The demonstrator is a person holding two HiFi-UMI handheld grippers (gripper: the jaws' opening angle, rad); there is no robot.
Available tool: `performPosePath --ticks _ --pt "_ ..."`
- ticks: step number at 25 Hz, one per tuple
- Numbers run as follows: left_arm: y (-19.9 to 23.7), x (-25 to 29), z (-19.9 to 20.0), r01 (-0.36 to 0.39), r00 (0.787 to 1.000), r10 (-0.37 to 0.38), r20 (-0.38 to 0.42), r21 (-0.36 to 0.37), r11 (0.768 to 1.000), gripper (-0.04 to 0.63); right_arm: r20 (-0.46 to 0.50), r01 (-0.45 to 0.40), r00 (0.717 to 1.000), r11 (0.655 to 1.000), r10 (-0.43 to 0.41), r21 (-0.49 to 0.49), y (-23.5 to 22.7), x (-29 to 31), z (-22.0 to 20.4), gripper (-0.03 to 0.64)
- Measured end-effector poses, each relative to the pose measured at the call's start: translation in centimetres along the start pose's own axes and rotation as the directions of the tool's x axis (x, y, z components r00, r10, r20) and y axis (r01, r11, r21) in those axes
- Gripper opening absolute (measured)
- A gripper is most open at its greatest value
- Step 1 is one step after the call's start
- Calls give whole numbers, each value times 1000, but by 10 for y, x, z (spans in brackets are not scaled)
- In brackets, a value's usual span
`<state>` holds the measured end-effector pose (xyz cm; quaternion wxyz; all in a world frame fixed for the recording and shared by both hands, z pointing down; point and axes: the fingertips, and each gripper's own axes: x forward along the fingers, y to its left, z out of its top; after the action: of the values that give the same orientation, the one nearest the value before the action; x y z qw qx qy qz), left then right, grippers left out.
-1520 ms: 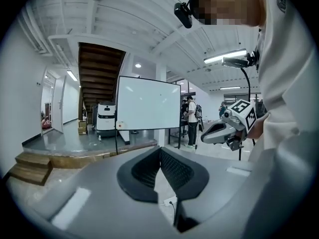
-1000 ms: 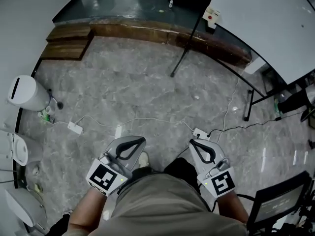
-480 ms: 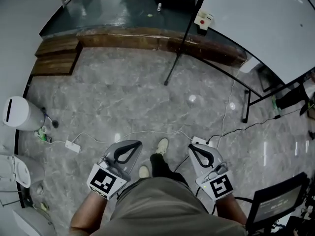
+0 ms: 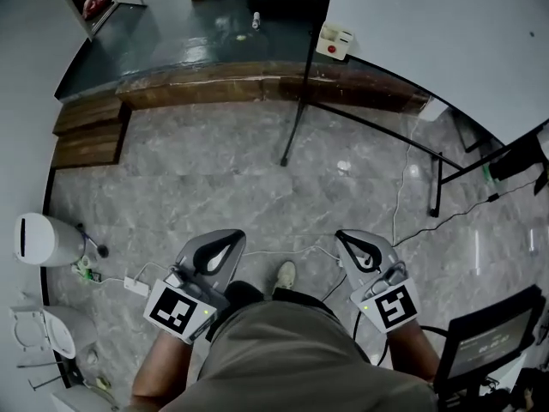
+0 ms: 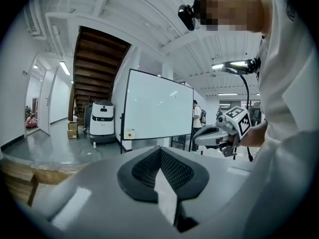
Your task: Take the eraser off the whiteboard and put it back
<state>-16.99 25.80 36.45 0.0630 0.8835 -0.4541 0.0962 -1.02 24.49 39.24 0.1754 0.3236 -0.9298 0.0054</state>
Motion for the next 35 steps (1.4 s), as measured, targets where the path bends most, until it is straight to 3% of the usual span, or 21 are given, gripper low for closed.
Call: performPosePath --ticks 10,14,23,28,35 --pt "76 61 4 48 998 -48 -28 4 999 6 -40 23 999 999 -22 26 -40 73 2 3" --pt "117 95 10 133 991 -133 -24 -7 991 6 -42 103 994 994 -102 38 -66 107 23 2" --pt "208 169 47 260 965 -261 -9 66 963 6 -70 274 960 960 -269 61 -115 170 66 3" --pt "233 220 45 258 966 -260 12 85 963 13 -111 309 947 948 -300 80 -135 183 55 3" --pt "233 293 54 240 970 -243 6 112 964 79 -97 339 938 939 -332 66 -179 188 46 2"
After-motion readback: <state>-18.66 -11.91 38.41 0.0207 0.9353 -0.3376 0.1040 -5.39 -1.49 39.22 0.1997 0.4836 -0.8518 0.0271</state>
